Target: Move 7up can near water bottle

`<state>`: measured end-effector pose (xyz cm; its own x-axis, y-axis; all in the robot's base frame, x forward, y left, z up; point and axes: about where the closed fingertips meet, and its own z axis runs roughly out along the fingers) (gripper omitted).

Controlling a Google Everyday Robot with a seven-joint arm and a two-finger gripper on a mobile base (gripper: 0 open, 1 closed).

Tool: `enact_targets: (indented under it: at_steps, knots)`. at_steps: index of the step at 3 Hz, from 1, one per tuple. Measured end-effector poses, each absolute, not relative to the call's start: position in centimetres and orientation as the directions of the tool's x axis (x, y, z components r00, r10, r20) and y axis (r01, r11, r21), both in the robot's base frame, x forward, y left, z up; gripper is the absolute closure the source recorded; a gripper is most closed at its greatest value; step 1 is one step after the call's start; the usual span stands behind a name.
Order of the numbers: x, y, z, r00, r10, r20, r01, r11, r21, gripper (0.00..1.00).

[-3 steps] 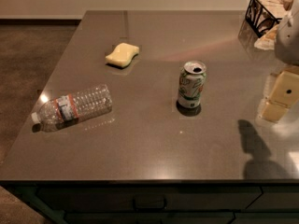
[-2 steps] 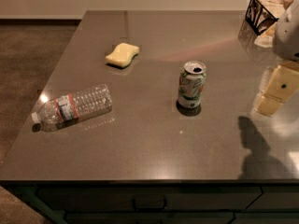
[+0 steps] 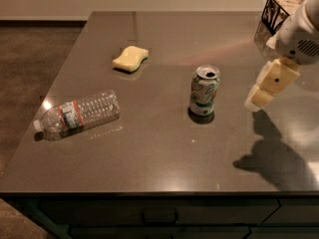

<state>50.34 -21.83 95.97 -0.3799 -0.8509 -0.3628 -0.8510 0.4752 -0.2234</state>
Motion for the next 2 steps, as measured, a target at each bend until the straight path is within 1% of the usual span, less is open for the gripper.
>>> enact_targets:
  at_steps: [1,2]
  knots:
    - [52.6,-21.8,94.8,-0.420,-0.807,-0.416,-0.824,0.531,-0.197,0.00]
    - [53.7,-20.1,93.3,-0.414,-0.783,-0.465,-0.832,0.533,-0.157,0.00]
